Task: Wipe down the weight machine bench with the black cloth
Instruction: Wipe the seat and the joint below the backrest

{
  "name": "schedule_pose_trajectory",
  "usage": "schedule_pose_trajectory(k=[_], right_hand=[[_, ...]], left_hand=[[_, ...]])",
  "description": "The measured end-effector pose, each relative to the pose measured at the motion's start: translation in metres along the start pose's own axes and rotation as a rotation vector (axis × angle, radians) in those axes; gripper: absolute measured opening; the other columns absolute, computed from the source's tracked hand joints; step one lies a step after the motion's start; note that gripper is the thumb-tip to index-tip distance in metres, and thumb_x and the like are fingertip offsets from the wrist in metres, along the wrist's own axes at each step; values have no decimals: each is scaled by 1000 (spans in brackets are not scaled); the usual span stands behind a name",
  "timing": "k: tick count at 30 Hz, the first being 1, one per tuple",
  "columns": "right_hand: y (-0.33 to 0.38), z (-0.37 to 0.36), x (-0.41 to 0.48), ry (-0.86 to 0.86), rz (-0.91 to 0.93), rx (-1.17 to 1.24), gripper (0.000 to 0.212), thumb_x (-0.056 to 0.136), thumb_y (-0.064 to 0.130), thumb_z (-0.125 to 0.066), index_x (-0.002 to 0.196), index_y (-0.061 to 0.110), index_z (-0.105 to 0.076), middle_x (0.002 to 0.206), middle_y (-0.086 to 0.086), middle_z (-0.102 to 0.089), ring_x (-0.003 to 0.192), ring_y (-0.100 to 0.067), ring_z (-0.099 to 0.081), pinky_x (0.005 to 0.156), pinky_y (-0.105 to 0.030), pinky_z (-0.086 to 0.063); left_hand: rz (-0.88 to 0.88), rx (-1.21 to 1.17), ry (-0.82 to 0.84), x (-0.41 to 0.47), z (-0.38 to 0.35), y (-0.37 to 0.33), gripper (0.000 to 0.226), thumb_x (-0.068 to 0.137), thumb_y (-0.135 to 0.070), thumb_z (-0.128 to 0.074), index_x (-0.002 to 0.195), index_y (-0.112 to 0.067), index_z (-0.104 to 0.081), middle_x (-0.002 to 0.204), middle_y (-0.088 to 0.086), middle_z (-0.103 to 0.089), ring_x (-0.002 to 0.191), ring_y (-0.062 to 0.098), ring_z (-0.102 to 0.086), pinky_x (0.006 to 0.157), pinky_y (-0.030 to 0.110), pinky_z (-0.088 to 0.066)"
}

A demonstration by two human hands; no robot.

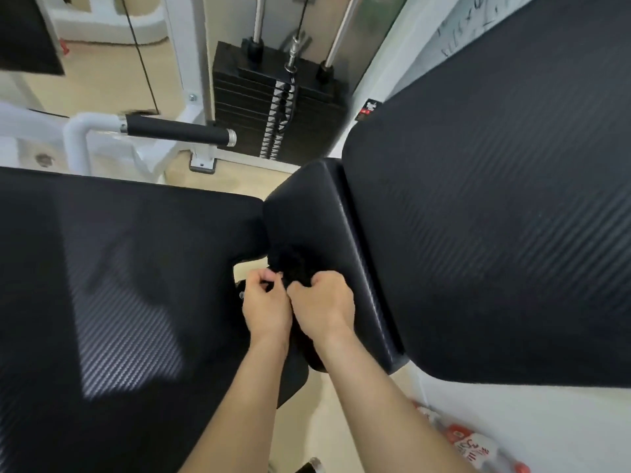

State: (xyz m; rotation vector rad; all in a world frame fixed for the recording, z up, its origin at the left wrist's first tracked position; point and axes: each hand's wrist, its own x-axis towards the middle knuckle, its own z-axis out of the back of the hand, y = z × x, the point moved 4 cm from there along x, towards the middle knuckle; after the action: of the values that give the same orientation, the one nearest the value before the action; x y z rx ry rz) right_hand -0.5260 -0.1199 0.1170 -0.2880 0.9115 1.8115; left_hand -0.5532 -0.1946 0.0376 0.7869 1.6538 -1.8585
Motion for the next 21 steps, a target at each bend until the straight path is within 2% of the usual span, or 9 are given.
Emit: schedule_pose_trajectory(k=[3,6,8,11,13,15,17,19,21], right_hand=[[58,14,23,1,240,-283,36,76,26,-64,58,21,-33,59,6,-41,53,-15,-40,43,-26,-24],[117,22,37,10,437,-444,7,76,14,-61,73,14,-55,84,-4,-62,82,-27,-58,59,-29,-42],[154,26,41,49,578,-441,10,77,8,-57,81,15,-64,97,-5,-67,97,-26,-61,76,-30,-50],[200,23,33,270,813,-533,24,75,5,-52,74,26,-63,88,1,-66,94,-20,-62,84,-30,-51],[204,19,24,408,927,-976,20,78,7,-49,73,23,-60,72,2,-57,84,-25,-60,73,-32,-51],[179,17,17,515,911,-1595,14,86,12,-49,73,16,-52,67,3,-47,74,-26,-53,65,-30,-45],[149,16,14,615,812,-1970,8,88,20,-54,81,16,-54,83,2,-52,88,-26,-53,81,-37,-43],[136,11,21,657,690,-2131,22,83,30,-63,100,16,-59,104,-2,-57,108,-28,-54,96,-41,-43],[142,-1,30,646,661,-2138,39,77,42,-68,106,17,-63,109,-2,-63,103,-28,-61,93,-41,-50]], left_hand=[[-53,-94,-38,0,7,-23,13,84,-15,-60,80,-25,-53,79,4,-57,68,21,-50,58,39,-44],[-159,-96,-76,-4,19,-58,21,81,-5,-55,81,-26,-58,68,0,-47,61,15,-45,58,35,-42],[-230,-123,-100,-11,28,-80,27,81,-3,-52,84,-27,-62,62,-3,-44,57,12,-42,59,30,-41],[-295,-130,-123,-29,30,-101,34,82,-3,-51,98,-31,-63,65,-2,-47,60,10,-46,61,26,-45],[-291,-13,-97,-41,21,-97,36,80,-5,-52,103,-31,-60,64,-3,-46,62,12,-46,62,29,-45],[-207,141,-8,-47,5,-75,40,78,-8,-53,113,-27,-54,68,-5,-48,68,15,-51,68,35,-47],[-103,316,137,-59,-15,-49,54,76,-15,-54,127,-29,-41,83,-10,-56,86,17,-59,84,40,-49],[-119,525,168,-73,-32,-35,65,74,-22,-57,133,-31,-31,108,-13,-52,110,15,-53,100,40,-41],[-163,582,36,-74,-34,-31,62,73,-26,-61,130,-31,-38,122,-15,-34,125,13,-35,109,39,-31]])
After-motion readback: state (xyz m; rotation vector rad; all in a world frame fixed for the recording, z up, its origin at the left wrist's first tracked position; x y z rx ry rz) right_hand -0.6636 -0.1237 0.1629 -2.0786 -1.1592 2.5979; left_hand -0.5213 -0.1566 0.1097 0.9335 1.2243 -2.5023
